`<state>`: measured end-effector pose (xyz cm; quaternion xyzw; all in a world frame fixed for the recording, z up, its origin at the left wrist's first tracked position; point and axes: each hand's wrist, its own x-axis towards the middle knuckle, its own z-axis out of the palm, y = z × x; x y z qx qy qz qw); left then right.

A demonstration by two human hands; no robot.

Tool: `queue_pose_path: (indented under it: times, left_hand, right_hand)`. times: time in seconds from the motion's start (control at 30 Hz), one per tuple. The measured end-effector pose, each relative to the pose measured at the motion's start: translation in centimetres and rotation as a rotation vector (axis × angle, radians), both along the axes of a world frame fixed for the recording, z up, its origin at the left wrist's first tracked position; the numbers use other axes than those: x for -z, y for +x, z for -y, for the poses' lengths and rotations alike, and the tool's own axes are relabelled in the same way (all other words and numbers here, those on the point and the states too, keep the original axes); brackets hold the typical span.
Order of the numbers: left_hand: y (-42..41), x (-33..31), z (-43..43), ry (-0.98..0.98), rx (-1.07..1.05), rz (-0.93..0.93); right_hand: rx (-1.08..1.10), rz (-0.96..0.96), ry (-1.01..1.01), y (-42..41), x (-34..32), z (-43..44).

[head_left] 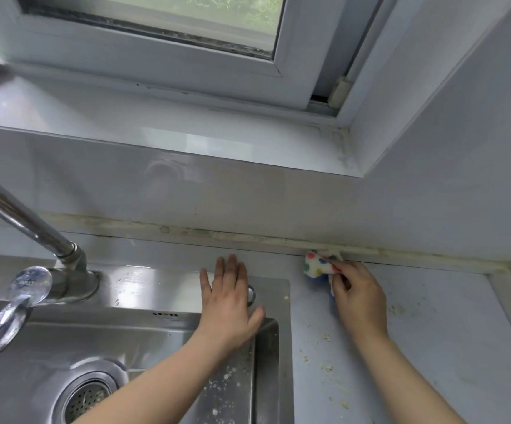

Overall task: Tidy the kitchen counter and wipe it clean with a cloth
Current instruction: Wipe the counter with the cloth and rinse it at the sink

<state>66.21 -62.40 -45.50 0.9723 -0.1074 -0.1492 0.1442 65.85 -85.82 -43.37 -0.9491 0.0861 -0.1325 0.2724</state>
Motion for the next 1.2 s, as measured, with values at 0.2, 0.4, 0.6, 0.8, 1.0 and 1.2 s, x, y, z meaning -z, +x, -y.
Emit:
queue_pose_path:
  times: [0.2, 0.4, 0.6, 0.8, 1.0, 1.2]
  left_hand:
    - [1.0, 0.8, 1.9, 0.047, -0.064, 0.054]
    - [0.9, 1.6, 0.3, 0.028, 0.02, 0.077]
    - [0.9, 1.4, 0.1, 0.042, 0.023, 0.051]
    - [1.1, 1.0, 0.5, 0.058, 0.019, 0.02]
    - [1.6, 0.9, 2.4, 0.037, -0.081, 0.087]
    - [1.7, 1.3, 4.6, 0.015, -0.035, 0.223]
  right_hand:
    - [-0.087, 0.116, 0.032, 1.8, -1.6, -0.6]
    - [-0.296, 0.0, 0.037, 0.5, 0.3, -3.9]
    - [-0.27, -0.074, -0.006, -1.8, 2.4, -5.3]
    - [-0.2, -0.157, -0.047, -4.5, 1.5, -1.3]
    - [-0.099, -0.088, 0.022, -3.9, -1.4, 1.6]
    - [-0.159, -0.058, -0.03, 1.2, -0.3, 1.1]
